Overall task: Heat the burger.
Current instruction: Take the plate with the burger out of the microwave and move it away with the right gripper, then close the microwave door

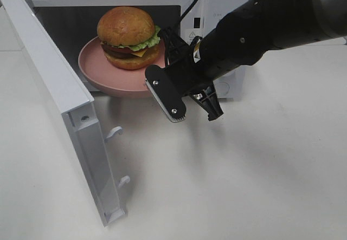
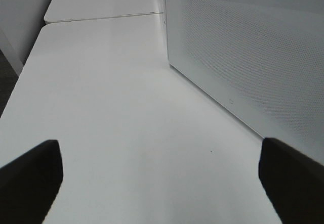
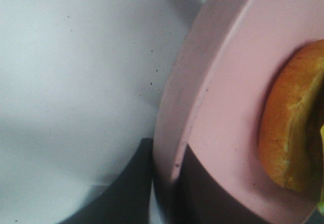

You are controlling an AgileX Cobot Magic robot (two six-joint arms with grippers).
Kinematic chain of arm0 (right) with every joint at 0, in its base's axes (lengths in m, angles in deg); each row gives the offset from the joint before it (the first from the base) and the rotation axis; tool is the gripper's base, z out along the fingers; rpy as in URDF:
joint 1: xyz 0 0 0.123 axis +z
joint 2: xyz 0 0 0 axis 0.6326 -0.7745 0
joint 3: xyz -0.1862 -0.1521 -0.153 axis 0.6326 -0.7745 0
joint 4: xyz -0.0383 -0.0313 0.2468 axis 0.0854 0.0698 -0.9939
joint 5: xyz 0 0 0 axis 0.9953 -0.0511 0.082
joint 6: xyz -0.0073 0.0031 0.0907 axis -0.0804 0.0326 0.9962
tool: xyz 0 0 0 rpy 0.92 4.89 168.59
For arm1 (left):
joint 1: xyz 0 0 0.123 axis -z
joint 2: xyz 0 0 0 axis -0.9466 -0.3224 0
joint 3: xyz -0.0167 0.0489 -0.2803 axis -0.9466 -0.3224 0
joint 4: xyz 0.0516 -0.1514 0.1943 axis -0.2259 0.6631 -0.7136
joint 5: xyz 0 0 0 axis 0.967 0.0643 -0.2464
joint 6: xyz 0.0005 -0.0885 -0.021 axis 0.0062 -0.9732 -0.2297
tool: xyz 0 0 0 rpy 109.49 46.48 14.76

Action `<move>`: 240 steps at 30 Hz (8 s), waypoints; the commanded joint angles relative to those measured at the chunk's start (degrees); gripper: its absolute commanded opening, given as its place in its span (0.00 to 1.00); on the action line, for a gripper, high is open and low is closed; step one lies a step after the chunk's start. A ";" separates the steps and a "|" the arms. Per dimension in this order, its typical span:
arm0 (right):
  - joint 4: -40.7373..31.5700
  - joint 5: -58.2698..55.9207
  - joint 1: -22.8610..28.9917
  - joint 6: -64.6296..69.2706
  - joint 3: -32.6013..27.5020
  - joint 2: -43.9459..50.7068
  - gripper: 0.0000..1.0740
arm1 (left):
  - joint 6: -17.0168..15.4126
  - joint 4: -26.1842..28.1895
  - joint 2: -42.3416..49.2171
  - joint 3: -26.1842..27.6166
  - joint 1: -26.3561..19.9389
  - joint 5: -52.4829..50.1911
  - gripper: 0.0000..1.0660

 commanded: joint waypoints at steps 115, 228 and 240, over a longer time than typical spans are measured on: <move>38.56 -63.20 3.21 122.15 -28.36 29.51 0.00 | -0.17 0.06 1.03 -0.17 -0.29 0.00 0.92; -1.55 -54.32 -17.02 91.04 -28.25 93.56 0.71 | -0.17 0.06 1.03 -0.17 -0.29 0.00 0.92; -3.55 -51.57 -28.19 86.92 -29.22 103.42 0.71 | -0.17 0.06 1.03 -0.17 -0.29 0.00 0.92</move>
